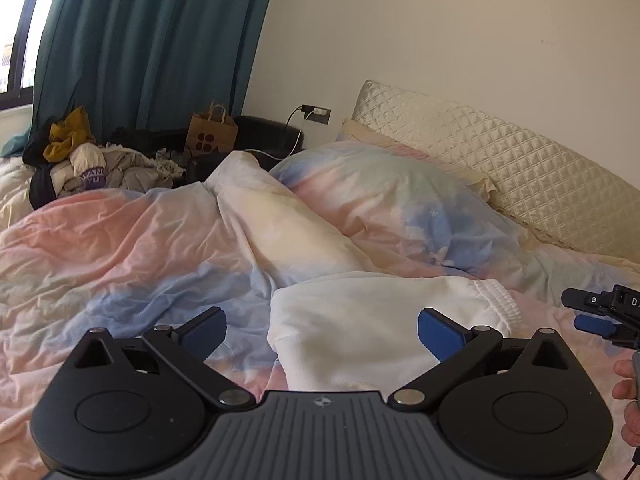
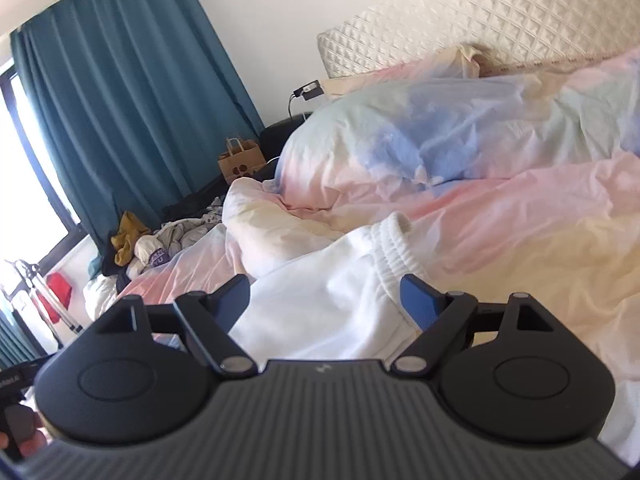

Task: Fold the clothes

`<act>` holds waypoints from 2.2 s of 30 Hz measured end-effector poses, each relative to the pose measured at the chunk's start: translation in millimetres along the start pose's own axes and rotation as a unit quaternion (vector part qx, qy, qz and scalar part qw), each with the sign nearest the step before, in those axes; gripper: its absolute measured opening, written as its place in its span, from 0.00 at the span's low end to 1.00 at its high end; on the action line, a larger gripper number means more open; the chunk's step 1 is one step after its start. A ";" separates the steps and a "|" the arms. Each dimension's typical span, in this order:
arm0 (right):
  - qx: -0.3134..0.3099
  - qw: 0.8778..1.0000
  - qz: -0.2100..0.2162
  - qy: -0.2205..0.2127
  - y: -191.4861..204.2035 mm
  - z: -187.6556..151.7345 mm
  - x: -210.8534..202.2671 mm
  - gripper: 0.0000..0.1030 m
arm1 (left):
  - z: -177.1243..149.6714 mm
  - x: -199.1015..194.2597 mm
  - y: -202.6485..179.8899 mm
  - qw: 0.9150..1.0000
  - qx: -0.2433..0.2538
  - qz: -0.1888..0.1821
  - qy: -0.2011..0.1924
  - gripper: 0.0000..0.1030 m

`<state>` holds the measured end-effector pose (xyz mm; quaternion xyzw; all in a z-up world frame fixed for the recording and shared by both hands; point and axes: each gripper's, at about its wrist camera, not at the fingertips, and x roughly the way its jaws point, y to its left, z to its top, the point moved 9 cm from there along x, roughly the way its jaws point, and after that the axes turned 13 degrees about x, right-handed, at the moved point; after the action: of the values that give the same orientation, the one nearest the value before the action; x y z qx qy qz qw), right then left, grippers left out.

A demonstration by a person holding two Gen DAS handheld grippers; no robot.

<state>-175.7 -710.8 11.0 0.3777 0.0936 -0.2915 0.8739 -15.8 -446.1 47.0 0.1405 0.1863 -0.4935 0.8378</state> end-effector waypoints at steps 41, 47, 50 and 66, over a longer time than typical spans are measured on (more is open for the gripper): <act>-0.201 0.977 -0.071 -0.003 127.6 -138.4 -140.8 0.81 | -68.7 -204.4 -21.2 0.996 0.047 0.075 -0.007 1.00; -0.202 0.976 -0.077 -0.001 125.3 -137.9 -142.2 0.81 | -71.1 -200.6 -18.0 0.996 0.044 0.079 0.001 1.00; -0.207 0.975 -0.080 0.000 125.6 -139.7 -141.5 0.81 | -71.9 -199.6 -16.4 0.996 0.044 0.081 0.003 1.00; -0.202 0.975 -0.091 0.005 126.0 -141.6 -137.6 0.81 | -69.4 -200.0 -12.3 0.996 0.045 0.079 0.001 1.00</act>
<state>-206.4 -480.6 41.3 0.1846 0.1888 -0.3431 0.9015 -127.4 -267.9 74.6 0.1924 0.1528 -0.4333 0.8671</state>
